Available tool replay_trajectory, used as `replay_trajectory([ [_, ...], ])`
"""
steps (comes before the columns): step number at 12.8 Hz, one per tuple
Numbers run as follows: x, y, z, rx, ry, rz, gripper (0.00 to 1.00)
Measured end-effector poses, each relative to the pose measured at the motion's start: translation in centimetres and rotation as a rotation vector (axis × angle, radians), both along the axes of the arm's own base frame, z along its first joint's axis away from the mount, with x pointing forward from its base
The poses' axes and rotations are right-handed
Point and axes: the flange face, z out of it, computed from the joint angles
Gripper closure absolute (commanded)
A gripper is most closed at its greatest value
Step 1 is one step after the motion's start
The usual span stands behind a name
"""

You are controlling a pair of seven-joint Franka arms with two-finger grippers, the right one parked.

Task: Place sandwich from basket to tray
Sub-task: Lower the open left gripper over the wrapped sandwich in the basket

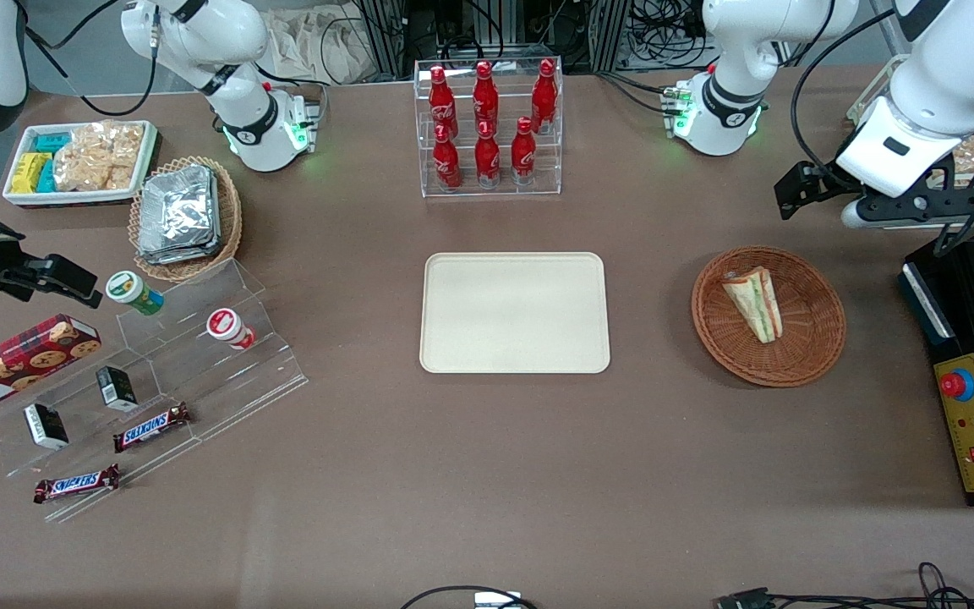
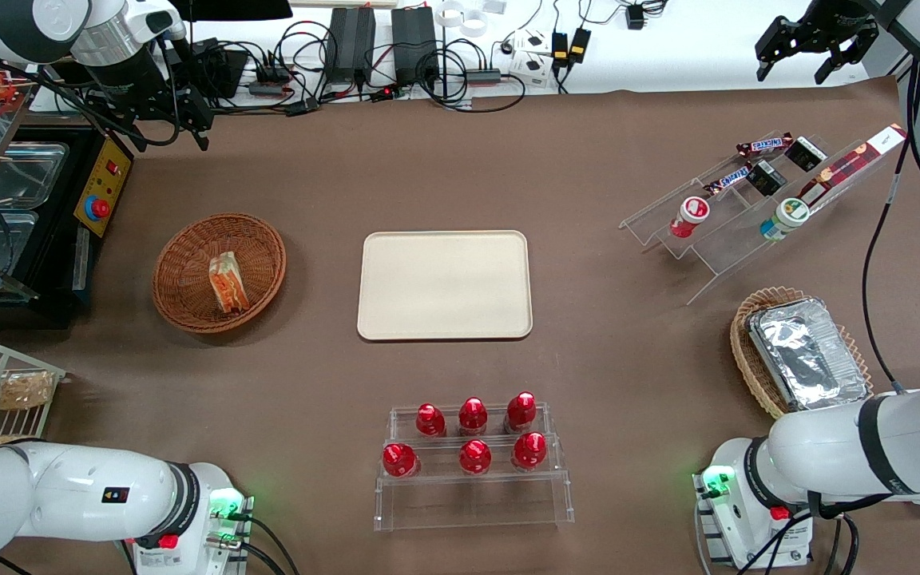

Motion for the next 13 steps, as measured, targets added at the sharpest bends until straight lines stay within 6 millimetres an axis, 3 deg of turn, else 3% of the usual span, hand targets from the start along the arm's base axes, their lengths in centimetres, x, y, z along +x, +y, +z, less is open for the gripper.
replay_trajectory([
  [10,-0.1,0.0,-0.2,0.002,0.010,0.011,0.00],
  [13,0.3,1.6,-3.1,0.002,0.024,0.065,0.00],
])
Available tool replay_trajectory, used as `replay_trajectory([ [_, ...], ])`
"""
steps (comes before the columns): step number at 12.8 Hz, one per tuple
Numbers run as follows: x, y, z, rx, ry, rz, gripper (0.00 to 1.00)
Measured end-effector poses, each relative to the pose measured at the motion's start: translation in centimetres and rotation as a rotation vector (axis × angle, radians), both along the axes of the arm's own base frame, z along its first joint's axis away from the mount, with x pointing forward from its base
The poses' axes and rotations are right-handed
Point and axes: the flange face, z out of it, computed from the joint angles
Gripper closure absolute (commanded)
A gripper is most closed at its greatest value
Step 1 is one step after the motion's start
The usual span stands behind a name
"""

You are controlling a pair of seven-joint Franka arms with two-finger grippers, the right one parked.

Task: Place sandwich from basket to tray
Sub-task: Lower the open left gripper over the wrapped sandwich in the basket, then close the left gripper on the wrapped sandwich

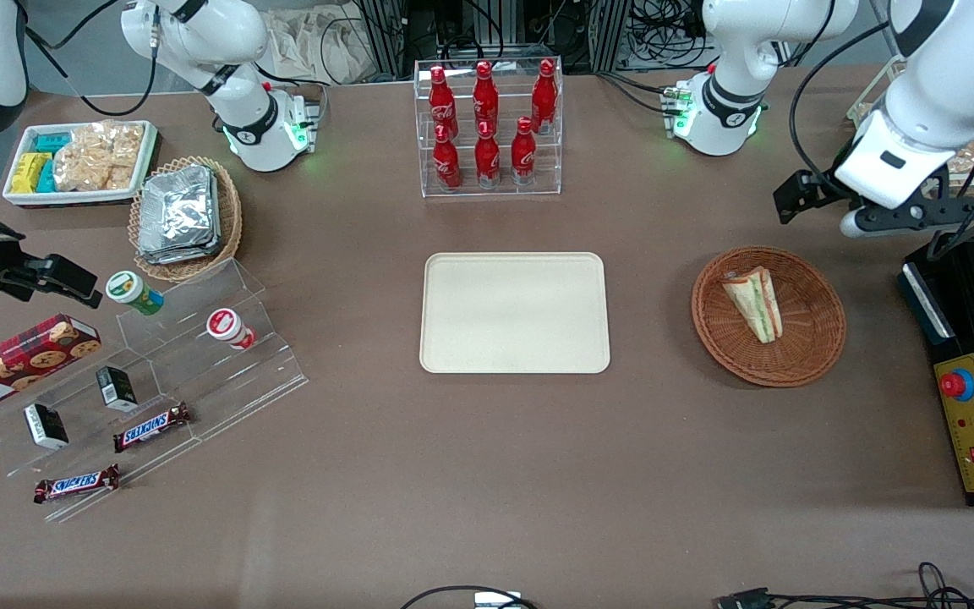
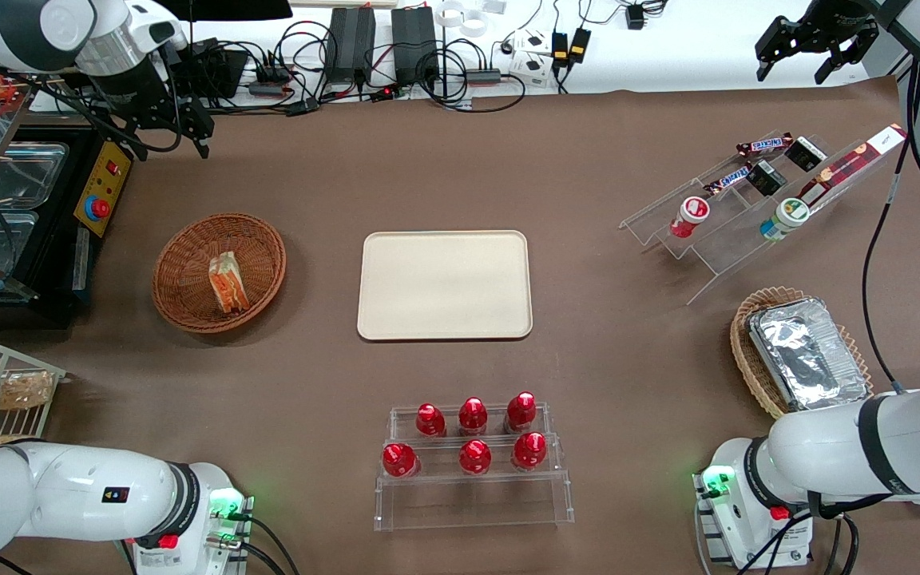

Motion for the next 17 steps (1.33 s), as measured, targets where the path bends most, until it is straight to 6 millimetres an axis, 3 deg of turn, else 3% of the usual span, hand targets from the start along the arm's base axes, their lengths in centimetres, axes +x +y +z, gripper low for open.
replay_trajectory([
  [3,0.2,3.6,-5.5,-0.002,0.018,0.136,0.00],
  [6,-0.6,3.9,-10.7,0.025,0.019,0.252,0.00],
  [11,-1.6,5.4,-15.3,0.027,0.007,0.302,0.00],
  [17,-2.5,6.3,-26.7,0.012,-0.043,0.318,0.00],
])
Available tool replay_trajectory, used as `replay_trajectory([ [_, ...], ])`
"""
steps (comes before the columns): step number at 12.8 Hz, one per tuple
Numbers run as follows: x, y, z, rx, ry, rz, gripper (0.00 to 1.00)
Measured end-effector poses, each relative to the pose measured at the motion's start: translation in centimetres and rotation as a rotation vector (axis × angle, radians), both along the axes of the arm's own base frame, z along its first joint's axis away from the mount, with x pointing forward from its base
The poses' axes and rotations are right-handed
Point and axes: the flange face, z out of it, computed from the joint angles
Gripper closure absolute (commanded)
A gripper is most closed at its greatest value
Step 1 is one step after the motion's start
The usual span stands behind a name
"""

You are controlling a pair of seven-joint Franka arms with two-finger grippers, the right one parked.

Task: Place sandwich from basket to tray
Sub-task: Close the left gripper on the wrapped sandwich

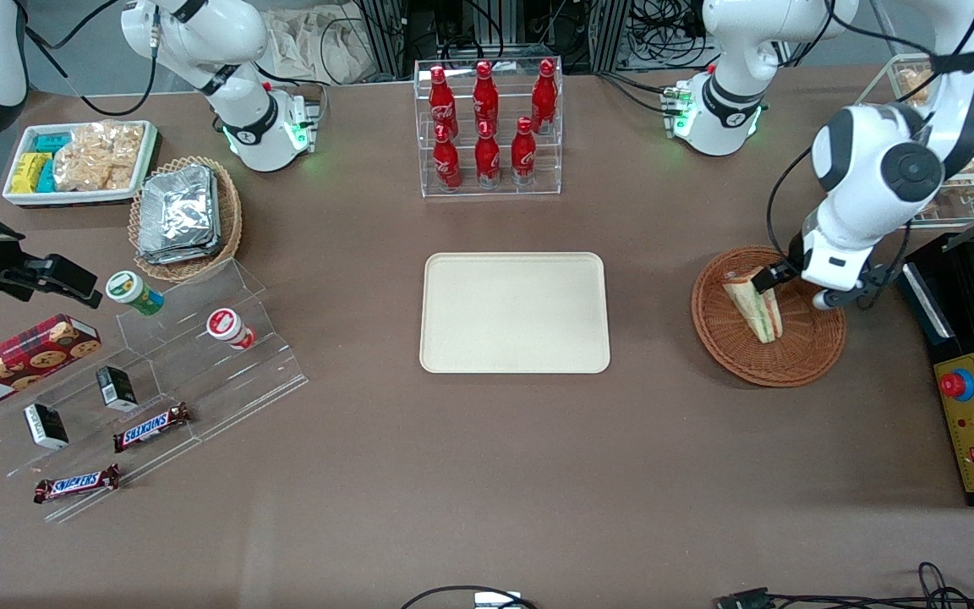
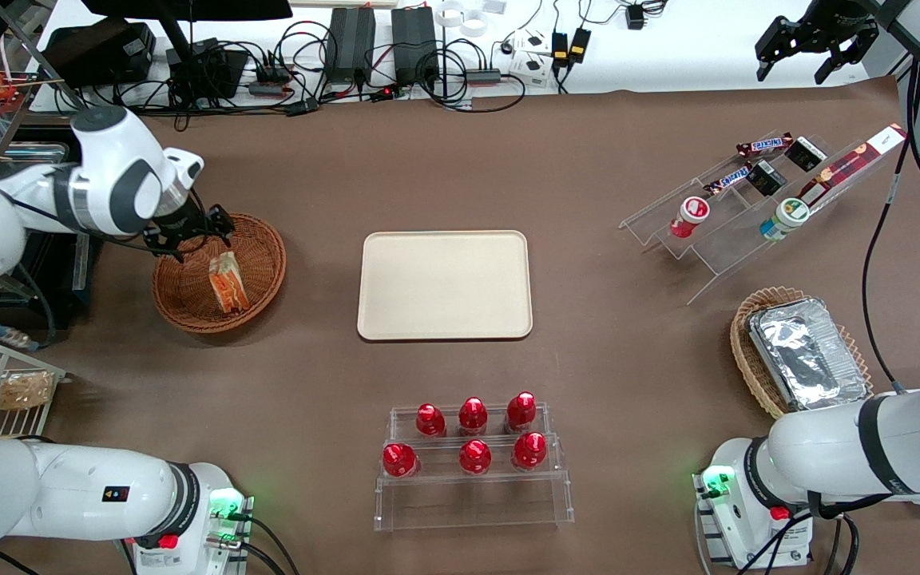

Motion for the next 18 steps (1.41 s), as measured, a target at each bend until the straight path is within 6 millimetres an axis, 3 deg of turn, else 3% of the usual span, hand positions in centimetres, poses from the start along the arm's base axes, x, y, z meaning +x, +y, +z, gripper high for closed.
replay_trajectory([
  [4,0.3,0.1,-5.2,0.007,0.024,0.003,0.00],
  [9,0.3,0.1,-6.4,0.009,0.038,0.003,0.00],
  [10,0.3,0.1,-6.4,0.009,0.038,0.003,0.29],
  [11,0.2,0.1,-6.4,0.009,0.038,0.003,0.99],
  [18,0.2,0.1,-6.6,0.009,0.042,0.006,1.00],
])
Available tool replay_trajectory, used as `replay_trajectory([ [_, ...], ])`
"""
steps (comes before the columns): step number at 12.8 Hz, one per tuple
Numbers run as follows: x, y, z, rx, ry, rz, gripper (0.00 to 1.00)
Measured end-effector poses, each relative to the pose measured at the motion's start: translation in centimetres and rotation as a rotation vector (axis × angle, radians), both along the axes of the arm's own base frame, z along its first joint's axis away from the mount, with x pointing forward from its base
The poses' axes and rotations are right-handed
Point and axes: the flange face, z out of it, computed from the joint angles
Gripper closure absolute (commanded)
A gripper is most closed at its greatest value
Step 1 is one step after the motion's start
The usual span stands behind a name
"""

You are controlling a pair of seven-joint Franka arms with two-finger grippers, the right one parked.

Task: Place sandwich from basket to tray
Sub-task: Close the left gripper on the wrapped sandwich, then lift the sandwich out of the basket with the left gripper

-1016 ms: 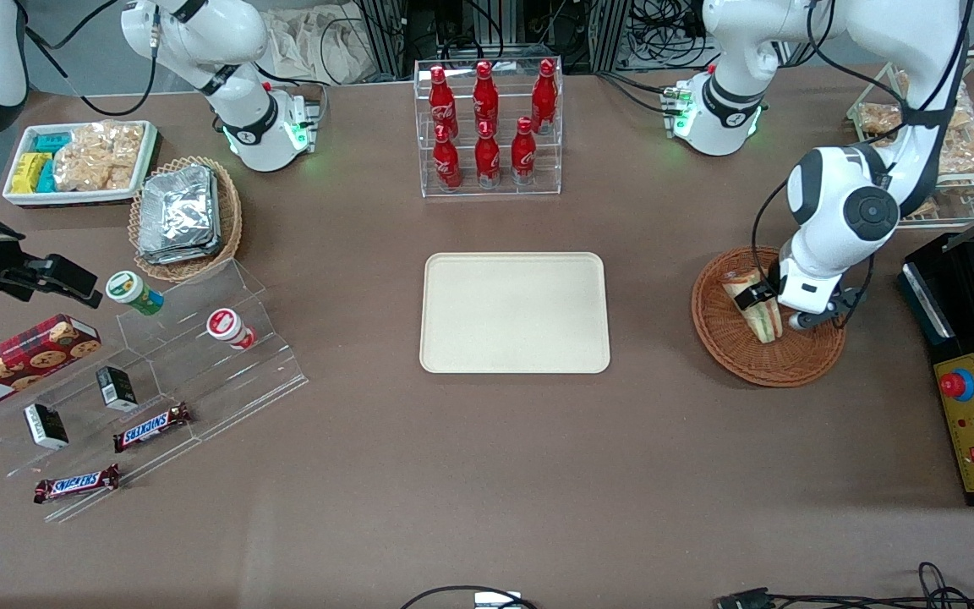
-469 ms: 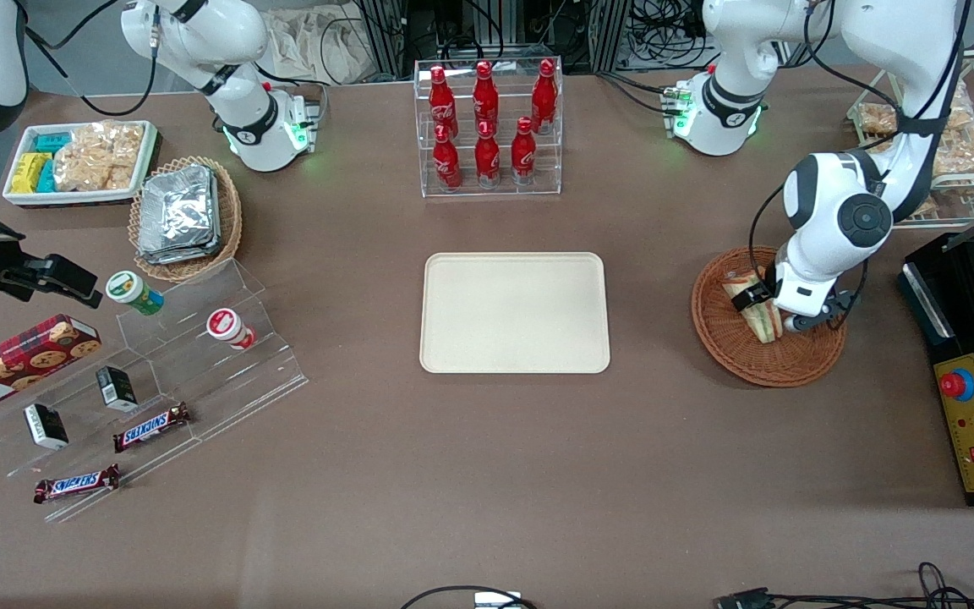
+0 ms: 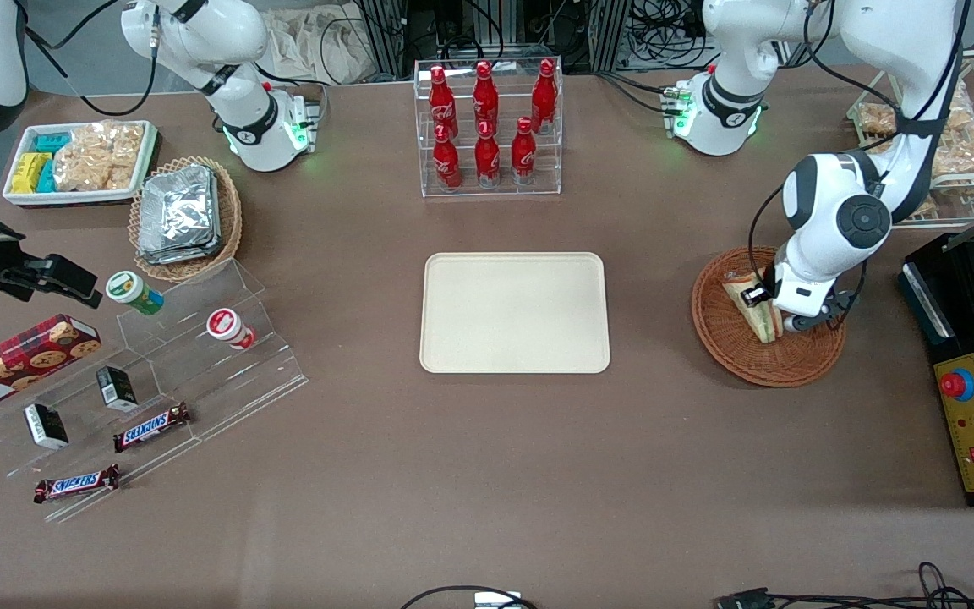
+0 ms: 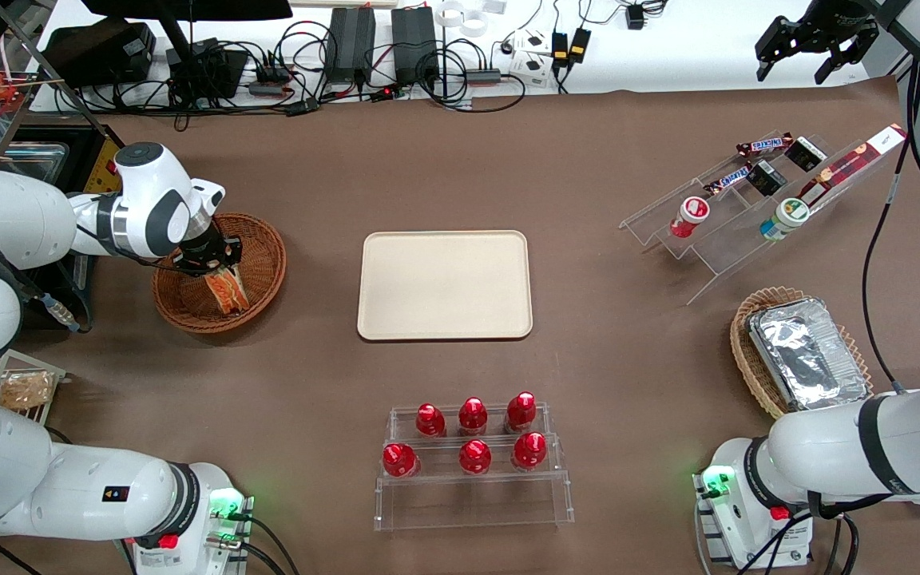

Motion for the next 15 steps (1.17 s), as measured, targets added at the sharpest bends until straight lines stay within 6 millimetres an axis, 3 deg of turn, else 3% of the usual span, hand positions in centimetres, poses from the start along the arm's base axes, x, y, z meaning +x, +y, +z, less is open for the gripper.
replay_trajectory([
  [6,0.0,0.0,0.1,0.000,0.002,0.001,1.00],
  [8,0.2,-0.1,1.7,0.000,0.010,-0.004,1.00],
  [9,0.3,-0.4,3.6,0.000,0.020,-0.017,1.00],
  [11,0.5,-0.6,10.1,-0.007,0.030,-0.075,1.00],
  [15,1.1,-0.3,27.0,-0.017,0.052,-0.163,1.00],
])
